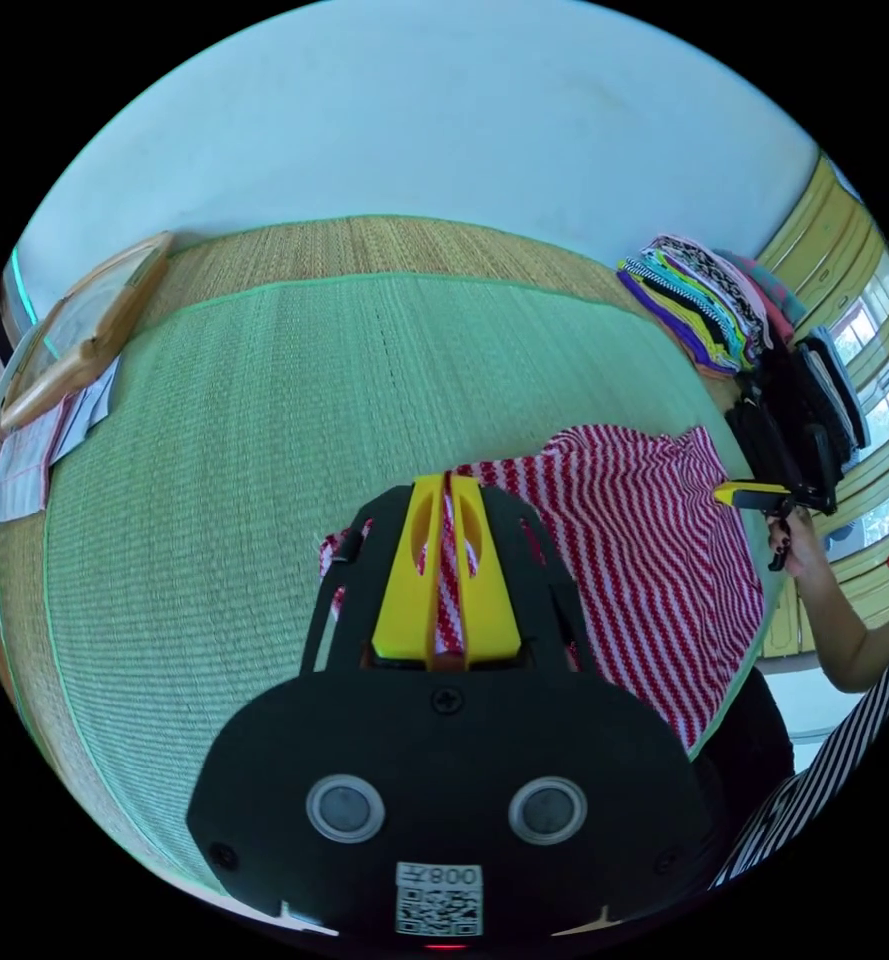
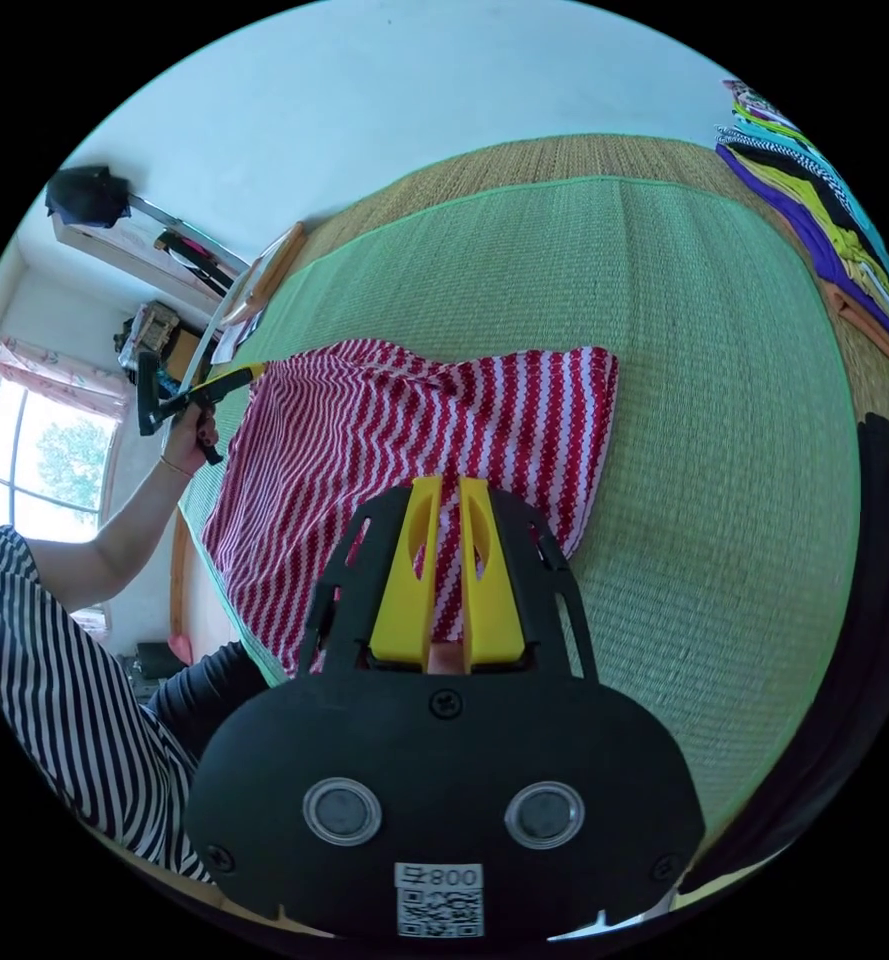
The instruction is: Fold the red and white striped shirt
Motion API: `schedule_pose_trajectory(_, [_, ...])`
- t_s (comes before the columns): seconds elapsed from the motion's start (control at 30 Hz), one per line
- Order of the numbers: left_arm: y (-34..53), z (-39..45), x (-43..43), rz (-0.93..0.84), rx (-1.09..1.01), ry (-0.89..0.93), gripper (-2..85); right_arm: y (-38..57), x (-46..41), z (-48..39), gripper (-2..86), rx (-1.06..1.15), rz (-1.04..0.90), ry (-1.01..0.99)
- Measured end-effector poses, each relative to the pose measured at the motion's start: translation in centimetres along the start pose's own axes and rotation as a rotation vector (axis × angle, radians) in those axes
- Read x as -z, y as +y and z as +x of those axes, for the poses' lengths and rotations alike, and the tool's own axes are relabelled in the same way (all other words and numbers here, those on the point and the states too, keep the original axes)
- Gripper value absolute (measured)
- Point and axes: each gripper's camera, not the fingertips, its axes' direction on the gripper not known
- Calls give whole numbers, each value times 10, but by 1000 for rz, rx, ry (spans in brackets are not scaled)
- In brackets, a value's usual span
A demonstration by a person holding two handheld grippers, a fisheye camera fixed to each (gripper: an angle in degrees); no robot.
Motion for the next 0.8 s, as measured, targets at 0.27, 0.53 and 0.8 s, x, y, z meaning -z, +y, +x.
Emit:
schedule_pose_trajectory(0.27, [31, -13, 30, 25, 58, 31, 32, -12, 28, -12, 47, -3, 60, 6])
schedule_pose_trajectory(0.53, [70, -29, 28, -94, 98, -29, 23, -41, 21, -4, 20, -43, 43, 80])
schedule_pose_trajectory(0.8, [87, -49, 50, -57, 142, -26, 18, -42, 30, 8, 5, -110, 36, 141])
